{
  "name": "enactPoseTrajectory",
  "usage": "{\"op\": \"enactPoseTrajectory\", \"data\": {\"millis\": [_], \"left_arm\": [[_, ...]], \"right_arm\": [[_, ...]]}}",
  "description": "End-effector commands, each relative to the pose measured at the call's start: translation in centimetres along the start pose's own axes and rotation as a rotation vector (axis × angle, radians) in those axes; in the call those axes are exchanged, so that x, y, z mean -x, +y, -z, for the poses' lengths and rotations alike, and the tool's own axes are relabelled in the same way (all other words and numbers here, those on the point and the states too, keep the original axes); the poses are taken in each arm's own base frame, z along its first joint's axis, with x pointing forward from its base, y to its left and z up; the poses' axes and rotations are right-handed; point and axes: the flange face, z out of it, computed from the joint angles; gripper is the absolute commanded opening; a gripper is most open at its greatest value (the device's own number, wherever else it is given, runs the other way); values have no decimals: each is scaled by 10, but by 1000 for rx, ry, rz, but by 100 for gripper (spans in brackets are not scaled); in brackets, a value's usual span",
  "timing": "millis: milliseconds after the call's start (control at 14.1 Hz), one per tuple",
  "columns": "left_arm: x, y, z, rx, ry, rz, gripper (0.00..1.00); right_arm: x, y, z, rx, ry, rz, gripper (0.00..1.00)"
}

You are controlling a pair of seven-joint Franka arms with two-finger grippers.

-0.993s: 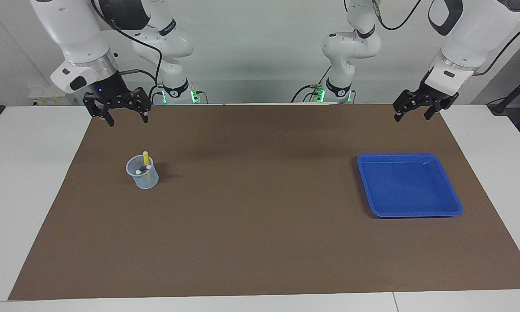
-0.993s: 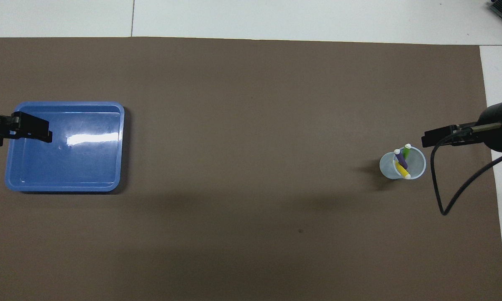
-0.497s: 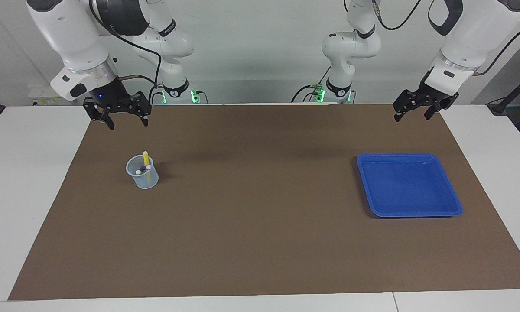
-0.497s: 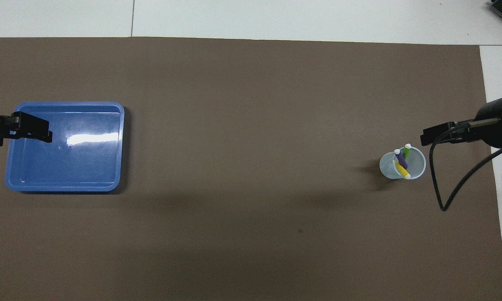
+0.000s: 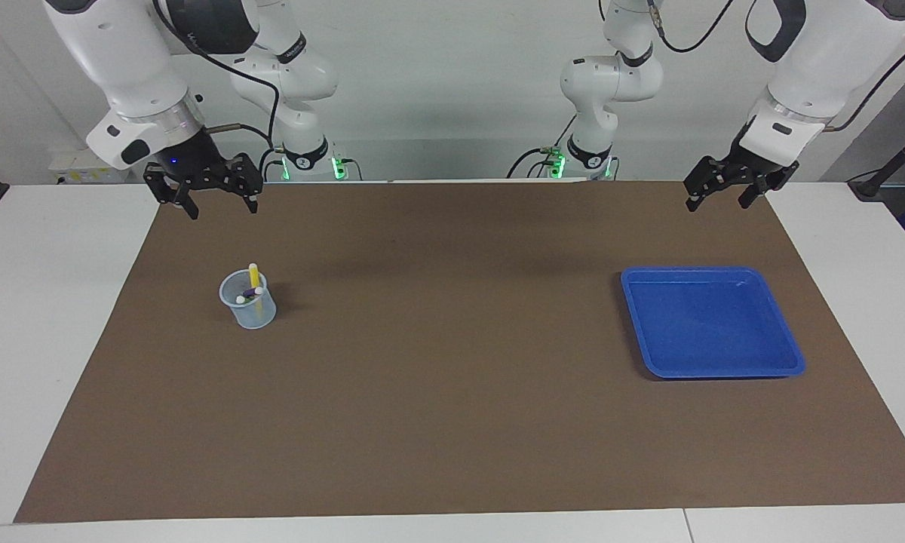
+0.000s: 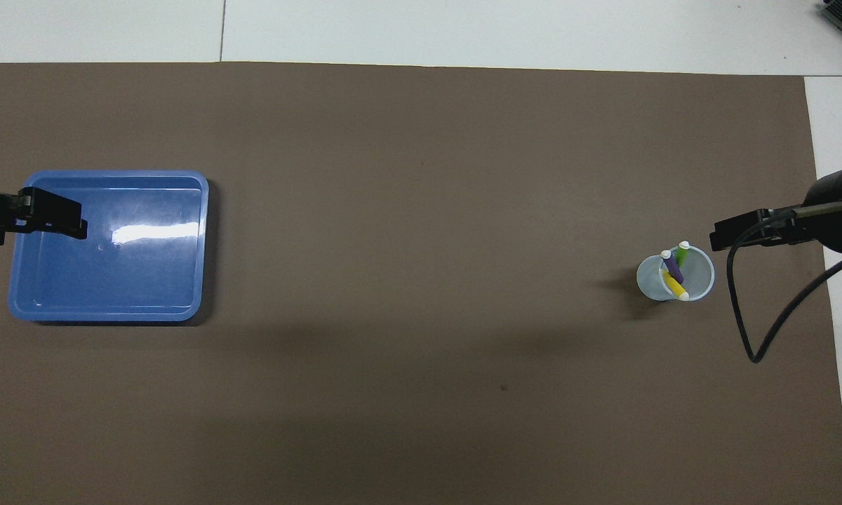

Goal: Transfer and insert pens with both arms

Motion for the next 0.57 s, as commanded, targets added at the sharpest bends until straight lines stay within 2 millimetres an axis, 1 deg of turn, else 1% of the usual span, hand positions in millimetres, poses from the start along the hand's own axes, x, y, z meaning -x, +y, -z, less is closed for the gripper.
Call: {"op": "enactPoseTrajectory", "data": {"millis": [0,284,426,497], "left_arm": [[0,-2,5,-15,-6,-6,100],[0,-2,5,-15,-6,-6,100],[0,2,5,-15,-4,-15,100],[0,0,5,-15,-4,-11,100]], "right_arm": [[3,0,7,15,-5,10,100],[3,0,8,20,-3,-3,100],[2,0,8,28,3,-3,100],[2,3,8,40,2,-6,100]]}}
